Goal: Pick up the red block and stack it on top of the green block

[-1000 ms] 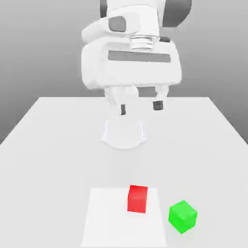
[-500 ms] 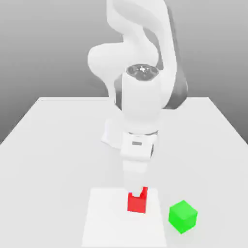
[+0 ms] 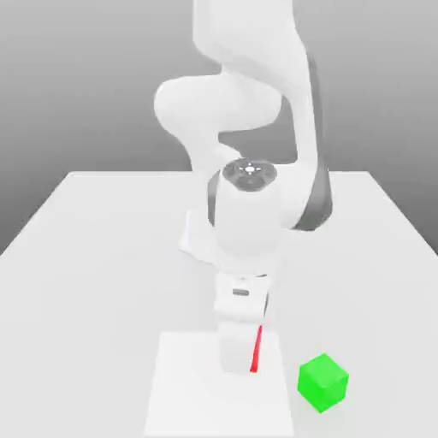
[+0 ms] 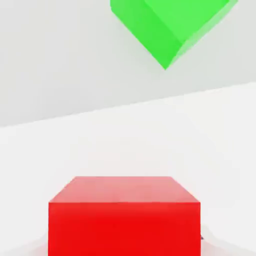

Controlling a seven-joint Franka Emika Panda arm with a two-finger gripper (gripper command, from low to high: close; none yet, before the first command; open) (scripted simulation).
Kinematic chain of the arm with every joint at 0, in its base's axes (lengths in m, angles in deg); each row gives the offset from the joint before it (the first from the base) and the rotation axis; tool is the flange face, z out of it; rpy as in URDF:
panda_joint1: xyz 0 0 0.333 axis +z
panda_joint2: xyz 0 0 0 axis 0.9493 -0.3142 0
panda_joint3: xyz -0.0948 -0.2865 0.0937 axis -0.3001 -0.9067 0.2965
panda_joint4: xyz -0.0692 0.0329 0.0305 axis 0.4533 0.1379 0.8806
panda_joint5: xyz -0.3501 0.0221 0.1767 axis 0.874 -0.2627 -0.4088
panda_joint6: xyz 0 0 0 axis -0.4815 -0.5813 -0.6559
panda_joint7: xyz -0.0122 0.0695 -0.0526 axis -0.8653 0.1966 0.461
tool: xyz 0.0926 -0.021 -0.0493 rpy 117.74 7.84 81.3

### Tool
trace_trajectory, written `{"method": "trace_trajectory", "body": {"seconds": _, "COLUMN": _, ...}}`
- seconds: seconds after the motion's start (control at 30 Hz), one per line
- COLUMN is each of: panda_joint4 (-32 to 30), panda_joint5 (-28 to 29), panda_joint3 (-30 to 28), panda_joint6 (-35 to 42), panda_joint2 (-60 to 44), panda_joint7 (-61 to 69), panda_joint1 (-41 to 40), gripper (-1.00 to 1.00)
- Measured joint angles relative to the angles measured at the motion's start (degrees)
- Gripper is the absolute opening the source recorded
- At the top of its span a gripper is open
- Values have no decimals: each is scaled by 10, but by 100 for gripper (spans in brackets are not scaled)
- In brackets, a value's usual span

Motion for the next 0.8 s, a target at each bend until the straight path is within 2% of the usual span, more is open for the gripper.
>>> {"method": "trace_trajectory", "body": {"seconds": 0.1, "panda_joint4": -7, "panda_joint5": 40, "panda_joint3": -4, "panda_joint6": 48, "panda_joint2": 55, "panda_joint7": -35, "panda_joint1": -7, "gripper": -100}}
{"method": "trace_trajectory", "body": {"seconds": 0.17, "panda_joint4": 6, "panda_joint5": 47, "panda_joint3": 5, "panda_joint6": 69, "panda_joint2": 63, "panda_joint7": -78, "panda_joint1": -15, "gripper": -100}}
{"method": "trace_trajectory", "body": {"seconds": 0.33, "panda_joint4": 54, "panda_joint5": 49, "panda_joint3": 79, "panda_joint6": 109, "panda_joint2": 55, "panda_joint7": -204, "panda_joint1": -69, "gripper": -100}}
{"method": "trace_trajectory", "body": {"seconds": 0.43, "panda_joint4": 84, "panda_joint5": 49, "panda_joint3": 120, "panda_joint6": 132, "panda_joint2": 48, "panda_joint7": -283, "panda_joint1": -21, "gripper": -100}}
{"method": "trace_trajectory", "body": {"seconds": 0.5, "panda_joint4": 105, "panda_joint5": 47, "panda_joint3": 122, "panda_joint6": 147, "panda_joint2": 42, "panda_joint7": -333, "panda_joint1": 3, "gripper": -100}}
{"method": "trace_trajectory", "body": {"seconds": 0.6, "panda_joint4": 118, "panda_joint5": 46, "panda_joint3": 124, "panda_joint6": 142, "panda_joint2": 24, "panda_joint7": -365, "panda_joint1": 5, "gripper": -100}}
{"method": "trace_trajectory", "body": {"seconds": 0.7, "panda_joint4": 125, "panda_joint5": 51, "panda_joint3": 121, "panda_joint6": 76, "panda_joint2": -49, "panda_joint7": -378, "panda_joint1": 8, "gripper": -100}}
{"method": "trace_trajectory", "body": {"seconds": 0.73, "panda_joint4": 126, "panda_joint5": 53, "panda_joint3": 120, "panda_joint6": 63, "panda_joint2": -63, "panda_joint7": -380, "panda_joint1": 8, "gripper": 100}}
{"method": "trace_trajectory", "body": {"seconds": 0.8, "panda_joint4": 126, "panda_joint5": 53, "panda_joint3": 120, "panda_joint6": 63, "panda_joint2": -63, "panda_joint7": -380, "panda_joint1": 8, "gripper": 100}}
